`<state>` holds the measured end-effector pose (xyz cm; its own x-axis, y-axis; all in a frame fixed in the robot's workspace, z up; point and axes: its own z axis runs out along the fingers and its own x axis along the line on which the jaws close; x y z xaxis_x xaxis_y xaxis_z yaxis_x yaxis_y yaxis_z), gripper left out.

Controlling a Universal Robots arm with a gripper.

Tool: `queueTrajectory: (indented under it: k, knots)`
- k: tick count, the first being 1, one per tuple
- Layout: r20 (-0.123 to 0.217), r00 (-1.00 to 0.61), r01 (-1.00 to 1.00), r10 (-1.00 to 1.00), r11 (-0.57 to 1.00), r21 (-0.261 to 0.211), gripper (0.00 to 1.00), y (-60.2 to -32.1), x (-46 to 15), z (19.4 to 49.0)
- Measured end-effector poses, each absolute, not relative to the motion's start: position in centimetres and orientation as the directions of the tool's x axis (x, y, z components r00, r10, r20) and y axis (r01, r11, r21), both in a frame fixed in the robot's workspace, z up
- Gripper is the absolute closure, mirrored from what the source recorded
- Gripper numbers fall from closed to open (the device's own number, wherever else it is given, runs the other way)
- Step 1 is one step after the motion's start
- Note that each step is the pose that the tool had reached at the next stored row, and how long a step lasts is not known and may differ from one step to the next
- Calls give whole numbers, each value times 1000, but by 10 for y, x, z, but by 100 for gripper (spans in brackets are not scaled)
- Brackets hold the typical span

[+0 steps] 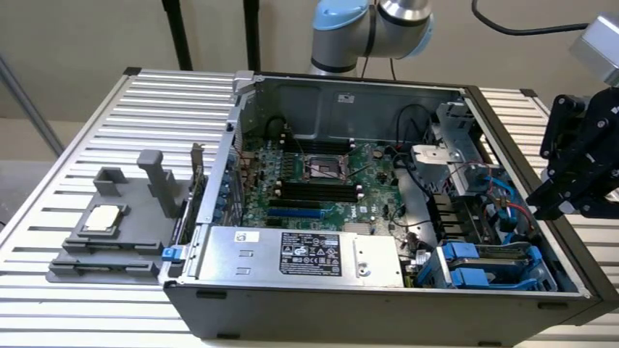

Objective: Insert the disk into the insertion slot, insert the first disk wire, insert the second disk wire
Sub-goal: 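Insert the first disk wire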

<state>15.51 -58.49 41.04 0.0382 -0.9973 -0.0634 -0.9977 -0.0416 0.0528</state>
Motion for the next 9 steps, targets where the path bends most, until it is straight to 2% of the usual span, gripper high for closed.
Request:
queueTrajectory:
  k: [9]
  knots:
    - [-63, 41, -998, -997, -44, 53, 76, -585, 161, 394]
